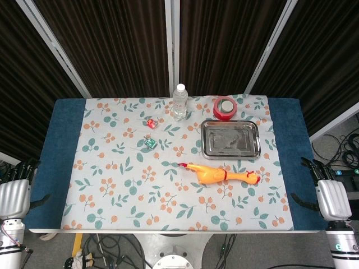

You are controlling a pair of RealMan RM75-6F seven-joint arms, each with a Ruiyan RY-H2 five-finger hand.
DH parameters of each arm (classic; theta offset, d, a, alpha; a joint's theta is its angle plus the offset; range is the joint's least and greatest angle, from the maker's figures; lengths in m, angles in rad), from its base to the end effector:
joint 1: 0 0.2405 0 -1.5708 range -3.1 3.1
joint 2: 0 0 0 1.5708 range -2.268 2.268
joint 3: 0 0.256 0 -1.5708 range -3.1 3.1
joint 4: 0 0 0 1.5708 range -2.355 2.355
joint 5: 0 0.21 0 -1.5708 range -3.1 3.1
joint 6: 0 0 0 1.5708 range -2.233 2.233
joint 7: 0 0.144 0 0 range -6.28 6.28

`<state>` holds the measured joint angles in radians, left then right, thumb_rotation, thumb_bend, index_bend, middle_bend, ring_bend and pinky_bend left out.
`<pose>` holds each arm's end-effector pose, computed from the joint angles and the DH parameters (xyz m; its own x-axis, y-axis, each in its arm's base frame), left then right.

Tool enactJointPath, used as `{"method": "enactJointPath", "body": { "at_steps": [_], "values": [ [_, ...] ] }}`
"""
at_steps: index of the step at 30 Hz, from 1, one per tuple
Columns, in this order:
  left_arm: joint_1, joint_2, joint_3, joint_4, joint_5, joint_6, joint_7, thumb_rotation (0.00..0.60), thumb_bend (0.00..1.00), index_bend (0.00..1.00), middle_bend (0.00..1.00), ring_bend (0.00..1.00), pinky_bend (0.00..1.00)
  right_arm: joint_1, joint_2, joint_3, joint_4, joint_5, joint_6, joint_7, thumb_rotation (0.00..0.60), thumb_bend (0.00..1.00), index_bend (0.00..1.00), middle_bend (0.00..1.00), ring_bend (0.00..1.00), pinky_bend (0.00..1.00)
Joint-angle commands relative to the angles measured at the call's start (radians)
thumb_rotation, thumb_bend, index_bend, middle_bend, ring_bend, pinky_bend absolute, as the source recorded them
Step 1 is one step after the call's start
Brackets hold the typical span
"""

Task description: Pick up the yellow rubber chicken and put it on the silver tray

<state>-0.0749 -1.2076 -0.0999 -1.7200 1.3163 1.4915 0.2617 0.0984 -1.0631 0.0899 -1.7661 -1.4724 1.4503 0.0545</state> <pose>-0.3034 0.1838 0.1368 0.4353 0.0076 0.9002 0.8870 0.1678 -0.4303 -0.2829 -0.1907 0.1649 0.2465 -0.0033 0.9691 -0.9691 -0.0131 0.2464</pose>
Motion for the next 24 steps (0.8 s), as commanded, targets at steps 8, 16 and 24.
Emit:
{"method": "enactJointPath", "body": {
  "at_steps": [8,16,24],
  "values": [
    [0.005,0.002,0.003,-0.012,-0.002,0.01,0.008,0.6,0.1,0.22,0.16,0.12,0.18,-0.007,0.0,-0.01,0.005,-0.004,0.003,0.011,0.6,0.1,0.1,0.22,0.1,0.17],
    [0.015,0.007,0.012,-0.02,0.009,0.021,-0.003,0.6,0.1,0.22,0.16,0.12,0.18,0.016,0.001,-0.017,0.002,0.008,-0.052,-0.023,0.6,0.1,0.05,0.23,0.11,0.18],
    [0.023,0.004,0.019,-0.013,0.017,0.025,-0.023,0.6,0.1,0.22,0.16,0.12,0.18,0.177,-0.069,0.014,0.04,0.107,-0.308,-0.174,0.6,0.1,0.03,0.26,0.13,0.23]
  ]
}}
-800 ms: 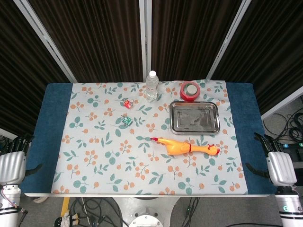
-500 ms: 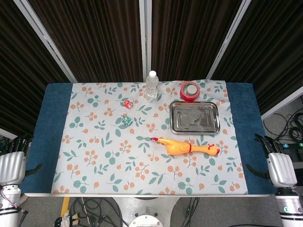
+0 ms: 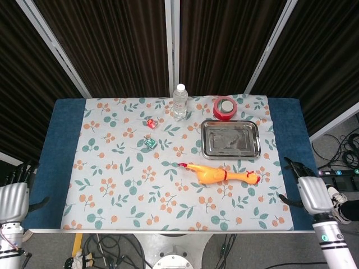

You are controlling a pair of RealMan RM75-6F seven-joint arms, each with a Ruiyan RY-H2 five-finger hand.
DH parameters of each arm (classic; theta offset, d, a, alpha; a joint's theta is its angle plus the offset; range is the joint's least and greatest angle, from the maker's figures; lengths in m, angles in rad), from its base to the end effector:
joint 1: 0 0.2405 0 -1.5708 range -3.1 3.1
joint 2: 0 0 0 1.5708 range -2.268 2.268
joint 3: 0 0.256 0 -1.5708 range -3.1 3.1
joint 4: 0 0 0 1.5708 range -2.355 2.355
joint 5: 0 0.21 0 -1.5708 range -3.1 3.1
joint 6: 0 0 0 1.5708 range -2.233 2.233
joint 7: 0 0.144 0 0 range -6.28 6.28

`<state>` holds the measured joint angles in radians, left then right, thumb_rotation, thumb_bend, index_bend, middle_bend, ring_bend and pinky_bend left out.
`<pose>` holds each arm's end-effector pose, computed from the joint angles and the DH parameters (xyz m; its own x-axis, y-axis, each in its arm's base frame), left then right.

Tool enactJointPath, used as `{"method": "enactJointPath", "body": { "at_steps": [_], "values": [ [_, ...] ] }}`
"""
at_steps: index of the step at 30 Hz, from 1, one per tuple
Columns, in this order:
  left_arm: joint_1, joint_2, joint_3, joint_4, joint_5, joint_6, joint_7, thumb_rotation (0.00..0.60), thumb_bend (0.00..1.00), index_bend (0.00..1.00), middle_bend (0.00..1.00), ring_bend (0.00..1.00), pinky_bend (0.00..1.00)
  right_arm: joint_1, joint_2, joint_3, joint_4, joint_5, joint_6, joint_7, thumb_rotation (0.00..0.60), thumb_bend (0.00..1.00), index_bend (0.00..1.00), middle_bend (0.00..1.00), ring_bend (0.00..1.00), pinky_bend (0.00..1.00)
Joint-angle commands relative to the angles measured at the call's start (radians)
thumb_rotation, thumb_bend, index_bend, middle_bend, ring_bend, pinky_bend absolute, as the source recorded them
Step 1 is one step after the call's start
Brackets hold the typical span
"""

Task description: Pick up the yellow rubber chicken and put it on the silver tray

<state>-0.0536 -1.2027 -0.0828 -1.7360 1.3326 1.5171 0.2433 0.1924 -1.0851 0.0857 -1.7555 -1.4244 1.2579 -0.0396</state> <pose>-0.3026 0.1739 0.1377 0.4153 0.0028 0.9097 0.8955 0.1747 -0.4093 -0.2792 -0.2141 0.1341 0.3257 -0.1699 0.9301 -0.9455 -0.0611 0.3199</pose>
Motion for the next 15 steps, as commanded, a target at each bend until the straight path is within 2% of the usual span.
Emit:
{"method": "enactJointPath", "body": {
  "at_steps": [1,6,15],
  "values": [
    [0.002,-0.001,0.002,0.005,0.0,-0.001,-0.007,0.6,0.1,0.22,0.16,0.12,0.18,0.102,-0.067,0.022,0.047,0.072,-0.142,-0.095,0.6,0.1,0.04,0.26,0.13,0.24],
    [0.003,-0.002,0.003,0.014,-0.006,-0.008,-0.016,0.6,0.1,0.22,0.16,0.12,0.18,0.197,-0.195,0.042,0.166,0.132,-0.257,-0.147,0.6,0.13,0.09,0.29,0.14,0.25],
    [0.01,0.0,0.002,0.024,-0.019,-0.01,-0.025,0.6,0.1,0.22,0.16,0.12,0.18,0.291,-0.346,0.041,0.315,0.147,-0.327,-0.209,0.6,0.17,0.22,0.33,0.18,0.26]
  ]
}}
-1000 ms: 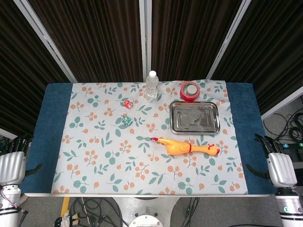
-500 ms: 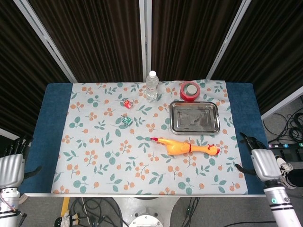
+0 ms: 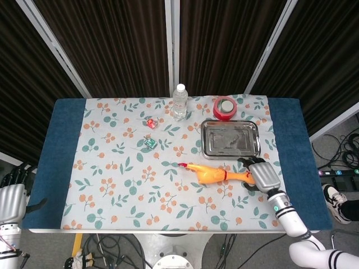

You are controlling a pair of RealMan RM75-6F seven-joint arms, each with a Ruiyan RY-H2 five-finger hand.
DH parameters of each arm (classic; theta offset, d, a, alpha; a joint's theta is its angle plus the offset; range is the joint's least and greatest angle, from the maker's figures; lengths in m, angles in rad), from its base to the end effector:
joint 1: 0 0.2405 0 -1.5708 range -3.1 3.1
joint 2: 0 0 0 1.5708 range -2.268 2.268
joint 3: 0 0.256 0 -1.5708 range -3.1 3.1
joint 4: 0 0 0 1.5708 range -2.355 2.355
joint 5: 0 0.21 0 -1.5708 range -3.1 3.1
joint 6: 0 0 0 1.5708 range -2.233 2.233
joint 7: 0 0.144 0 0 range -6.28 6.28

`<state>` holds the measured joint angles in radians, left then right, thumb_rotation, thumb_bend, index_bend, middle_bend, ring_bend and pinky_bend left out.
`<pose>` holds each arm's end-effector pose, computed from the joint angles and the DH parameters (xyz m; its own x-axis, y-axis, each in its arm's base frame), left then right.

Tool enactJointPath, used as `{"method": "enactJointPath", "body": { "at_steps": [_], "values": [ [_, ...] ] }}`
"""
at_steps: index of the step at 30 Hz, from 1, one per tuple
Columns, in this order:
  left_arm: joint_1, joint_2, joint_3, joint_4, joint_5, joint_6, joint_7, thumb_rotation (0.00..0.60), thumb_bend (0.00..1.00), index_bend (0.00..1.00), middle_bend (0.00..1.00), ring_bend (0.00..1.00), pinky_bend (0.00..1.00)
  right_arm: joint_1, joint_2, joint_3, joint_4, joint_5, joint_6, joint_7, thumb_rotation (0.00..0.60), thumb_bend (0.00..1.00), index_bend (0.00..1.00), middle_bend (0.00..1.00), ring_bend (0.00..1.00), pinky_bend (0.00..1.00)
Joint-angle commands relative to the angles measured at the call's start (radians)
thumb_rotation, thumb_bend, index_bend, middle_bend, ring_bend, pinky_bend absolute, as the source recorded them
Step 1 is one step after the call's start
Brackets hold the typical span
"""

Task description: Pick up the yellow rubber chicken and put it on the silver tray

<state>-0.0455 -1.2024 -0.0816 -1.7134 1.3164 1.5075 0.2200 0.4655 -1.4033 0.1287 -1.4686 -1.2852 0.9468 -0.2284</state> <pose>-0.3113 0.1711 0.1385 0.4120 0.0147 0.9111 0.8920 0.1977 -0.4066 -0.2549 -0.2940 0.0250 0.4744 -0.3264 0.8175 -0.8784 -0.2370 0.4151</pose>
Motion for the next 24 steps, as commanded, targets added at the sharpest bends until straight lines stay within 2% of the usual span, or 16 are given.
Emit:
{"method": "enactJointPath", "body": {
  "at_steps": [1,9,14,19,24],
  "values": [
    [0.002,0.0,0.001,0.002,-0.004,-0.002,-0.002,0.6,0.1,0.22,0.16,0.12,0.18,0.024,-0.038,-0.004,0.039,0.009,-0.02,-0.029,0.6,0.18,0.22,0.33,0.18,0.26],
    [0.01,-0.001,0.005,0.014,-0.009,-0.005,-0.021,0.6,0.1,0.22,0.16,0.12,0.18,0.062,-0.104,-0.03,0.098,0.017,-0.06,-0.064,0.6,0.21,0.24,0.33,0.18,0.26],
    [0.015,-0.002,0.007,0.021,-0.01,-0.005,-0.031,0.6,0.1,0.22,0.16,0.12,0.18,0.076,-0.144,-0.029,0.144,0.023,-0.068,-0.047,0.6,0.37,0.32,0.37,0.24,0.27],
    [0.015,-0.001,0.006,0.03,-0.008,-0.007,-0.037,0.6,0.1,0.22,0.16,0.12,0.18,0.096,-0.168,-0.03,0.183,0.022,-0.08,-0.043,0.6,0.58,0.45,0.47,0.35,0.39],
    [0.004,0.003,0.003,0.037,0.003,-0.019,-0.041,0.6,0.1,0.22,0.16,0.12,0.18,0.107,-0.158,-0.032,0.182,-0.041,-0.045,0.007,0.6,0.69,0.61,0.6,0.51,0.64]
  ]
}}
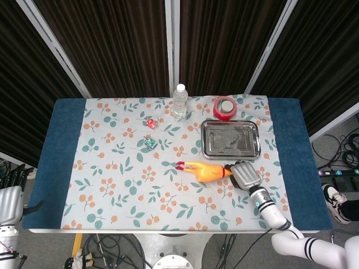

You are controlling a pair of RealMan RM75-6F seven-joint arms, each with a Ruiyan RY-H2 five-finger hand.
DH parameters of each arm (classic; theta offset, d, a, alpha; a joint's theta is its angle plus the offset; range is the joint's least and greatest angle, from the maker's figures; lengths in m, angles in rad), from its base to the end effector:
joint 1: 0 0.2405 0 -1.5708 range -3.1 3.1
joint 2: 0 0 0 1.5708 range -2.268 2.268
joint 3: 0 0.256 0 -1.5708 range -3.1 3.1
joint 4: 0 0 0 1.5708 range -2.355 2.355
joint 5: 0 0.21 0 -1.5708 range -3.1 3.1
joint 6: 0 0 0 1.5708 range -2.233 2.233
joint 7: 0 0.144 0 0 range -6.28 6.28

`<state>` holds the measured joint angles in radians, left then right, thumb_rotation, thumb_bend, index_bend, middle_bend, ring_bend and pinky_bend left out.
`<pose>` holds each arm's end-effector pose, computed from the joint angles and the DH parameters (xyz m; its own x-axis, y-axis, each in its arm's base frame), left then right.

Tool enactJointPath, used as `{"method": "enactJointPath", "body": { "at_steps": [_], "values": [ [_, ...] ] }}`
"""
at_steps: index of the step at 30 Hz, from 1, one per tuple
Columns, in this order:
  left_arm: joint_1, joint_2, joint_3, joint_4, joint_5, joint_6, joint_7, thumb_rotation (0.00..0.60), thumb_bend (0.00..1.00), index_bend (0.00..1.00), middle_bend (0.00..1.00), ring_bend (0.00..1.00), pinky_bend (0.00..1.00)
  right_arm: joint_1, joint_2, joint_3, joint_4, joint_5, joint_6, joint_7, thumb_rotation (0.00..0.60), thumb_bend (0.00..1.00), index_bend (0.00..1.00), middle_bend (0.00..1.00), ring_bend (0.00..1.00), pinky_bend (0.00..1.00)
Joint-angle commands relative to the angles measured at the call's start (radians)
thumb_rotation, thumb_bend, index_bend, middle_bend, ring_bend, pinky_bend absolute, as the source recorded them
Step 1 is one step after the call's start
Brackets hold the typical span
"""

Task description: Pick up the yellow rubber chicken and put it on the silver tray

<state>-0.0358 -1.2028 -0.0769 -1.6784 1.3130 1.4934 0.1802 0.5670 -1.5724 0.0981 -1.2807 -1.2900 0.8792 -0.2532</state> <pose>-0.3213 0.1672 0.1389 0.4048 0.0282 0.9140 0.8914 0.2107 -0.4013 -0.2415 -0.3121 -0.0287 0.5528 -0.3492 0.7566 -0.8274 -0.3376 0.4487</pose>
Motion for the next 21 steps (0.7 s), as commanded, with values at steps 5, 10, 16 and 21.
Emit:
{"method": "enactJointPath", "body": {
  "at_steps": [5,10,16,21],
  "values": [
    [-0.042,0.028,-0.026,-0.003,0.037,-0.038,-0.072,0.6,0.09,0.22,0.16,0.12,0.18,0.012,0.102,0.003,-0.077,-0.161,0.112,0.143,0.6,0.71,0.74,0.68,0.61,0.76],
    [-0.132,0.08,-0.074,-0.02,0.087,-0.142,-0.266,0.6,0.09,0.22,0.16,0.12,0.18,0.07,0.229,0.035,-0.193,-0.25,0.124,0.217,0.6,0.72,0.77,0.7,0.63,0.79],
    [-0.281,0.129,-0.163,-0.039,0.058,-0.341,-0.556,0.6,0.08,0.22,0.16,0.12,0.19,0.189,0.332,0.121,-0.331,-0.223,0.014,0.15,0.6,0.72,0.77,0.7,0.63,0.79],
    [-0.409,0.146,-0.235,-0.039,-0.044,-0.543,-0.722,0.6,0.04,0.19,0.16,0.12,0.2,0.303,0.358,0.198,-0.405,-0.119,-0.11,0.066,0.6,0.72,0.77,0.7,0.62,0.79]
  ]
}}
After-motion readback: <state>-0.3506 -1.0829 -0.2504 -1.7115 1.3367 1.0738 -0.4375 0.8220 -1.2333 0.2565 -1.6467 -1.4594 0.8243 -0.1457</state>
